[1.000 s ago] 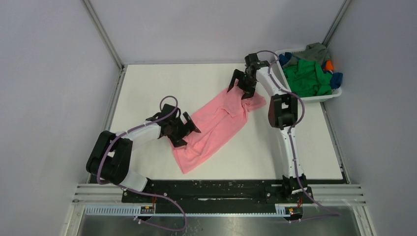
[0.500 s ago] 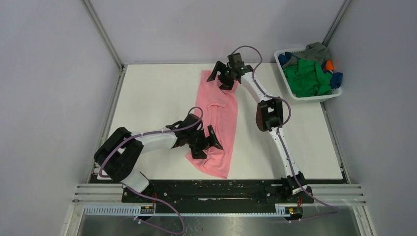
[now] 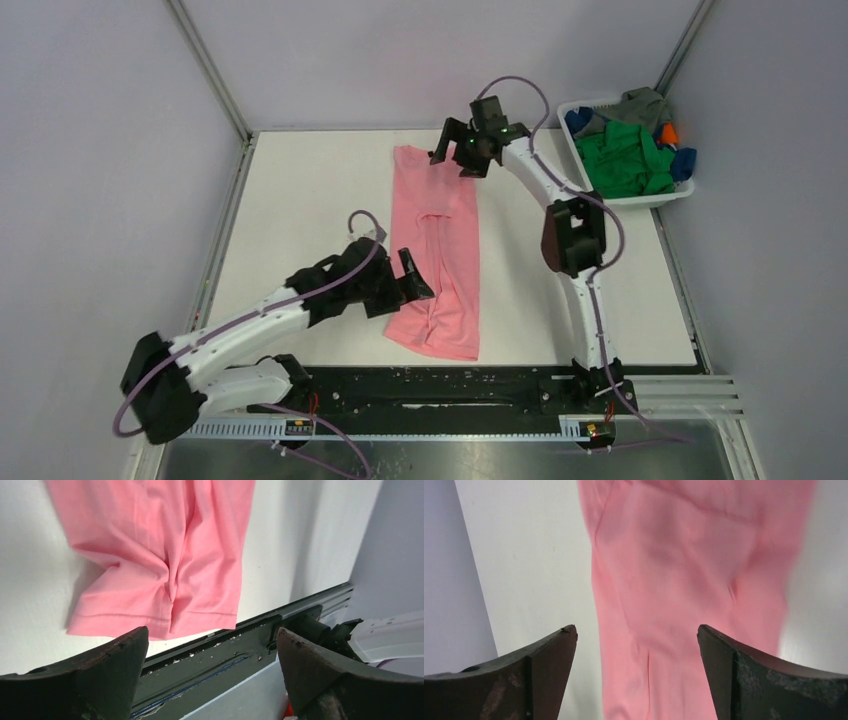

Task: Fold and stack the t-shirts
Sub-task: Rotate the tshirt 90 degrees, then grab the bottom of the folded rectangular tshirt with both arms

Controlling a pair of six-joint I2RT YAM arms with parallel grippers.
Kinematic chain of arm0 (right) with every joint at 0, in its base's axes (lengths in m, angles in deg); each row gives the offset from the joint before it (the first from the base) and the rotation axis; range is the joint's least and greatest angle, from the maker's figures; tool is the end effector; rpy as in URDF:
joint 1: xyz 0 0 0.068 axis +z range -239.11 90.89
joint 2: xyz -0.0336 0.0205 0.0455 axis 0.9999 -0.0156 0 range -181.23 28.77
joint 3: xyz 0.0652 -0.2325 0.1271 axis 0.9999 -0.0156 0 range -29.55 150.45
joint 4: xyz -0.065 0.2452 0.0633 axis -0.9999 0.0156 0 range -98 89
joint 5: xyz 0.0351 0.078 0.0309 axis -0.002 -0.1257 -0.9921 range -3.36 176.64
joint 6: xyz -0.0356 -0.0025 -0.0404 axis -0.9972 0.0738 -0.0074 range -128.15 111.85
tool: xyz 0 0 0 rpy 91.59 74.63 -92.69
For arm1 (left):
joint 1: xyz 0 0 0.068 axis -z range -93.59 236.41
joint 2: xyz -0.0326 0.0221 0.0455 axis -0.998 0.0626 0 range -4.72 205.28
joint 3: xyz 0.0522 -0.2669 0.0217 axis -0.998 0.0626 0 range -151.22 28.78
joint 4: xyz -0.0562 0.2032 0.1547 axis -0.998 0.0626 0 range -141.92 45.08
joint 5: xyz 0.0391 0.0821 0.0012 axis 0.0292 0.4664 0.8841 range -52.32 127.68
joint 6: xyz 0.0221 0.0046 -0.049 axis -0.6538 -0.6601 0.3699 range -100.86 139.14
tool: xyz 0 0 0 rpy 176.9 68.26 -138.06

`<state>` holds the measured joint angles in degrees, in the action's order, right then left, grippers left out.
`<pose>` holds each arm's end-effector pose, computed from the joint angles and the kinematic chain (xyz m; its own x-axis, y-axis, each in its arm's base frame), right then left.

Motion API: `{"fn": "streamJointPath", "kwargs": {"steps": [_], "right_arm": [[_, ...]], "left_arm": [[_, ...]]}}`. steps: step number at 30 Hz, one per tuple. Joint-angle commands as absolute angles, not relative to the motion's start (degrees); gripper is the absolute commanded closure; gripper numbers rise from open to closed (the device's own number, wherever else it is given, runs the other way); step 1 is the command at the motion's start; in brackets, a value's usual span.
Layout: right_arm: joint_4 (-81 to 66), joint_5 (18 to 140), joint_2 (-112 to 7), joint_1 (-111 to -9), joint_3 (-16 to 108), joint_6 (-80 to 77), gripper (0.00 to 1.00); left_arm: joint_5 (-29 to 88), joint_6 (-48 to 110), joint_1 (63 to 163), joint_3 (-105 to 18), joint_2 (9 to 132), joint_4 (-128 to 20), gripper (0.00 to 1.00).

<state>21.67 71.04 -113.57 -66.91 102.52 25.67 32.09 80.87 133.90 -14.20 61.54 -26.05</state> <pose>0.5184 0.2220 0.2207 -0.8026 0.2516 -0.5408 -0.1300 0.8111 0.5703 0.1557 -0.1749 0.2306 -0.9261 -0.2869 -0.2449 -0.0824 0.7874 -0.6109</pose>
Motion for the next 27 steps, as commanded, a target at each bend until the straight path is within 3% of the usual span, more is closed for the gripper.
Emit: {"fn": "streamJointPath", "kwargs": {"steps": [1,6,13,17,27], "right_arm": [[23.1,77.9,-85.7,-66.5,82.1,22.3,0.01],[19.9,82.3,-65.6,-63.0,49.1,24.3,0.01],[27.2,78.7,-49.2,-56.1,25.4,25.0,0.02],[29.3,73.8,-45.0,-51.6,18.2,25.0,0.07],[24.3,67.1,-45.6,-43.0,9.7,24.1,0.15]], "left_arm": [[38.3,80.2,132.1,-7.3,52.9,-19.2,0.01],[32.3,76.8,126.5,-1.7,52.6,-23.6,0.03],[28.8,70.4,125.2,-1.9,61.5,-26.6,0.28],[29.0,68.5,125.1,-2.7,64.0,-26.8,0.44],[30.3,66.9,127.0,-0.2,68.3,-27.8,0.67]]}}
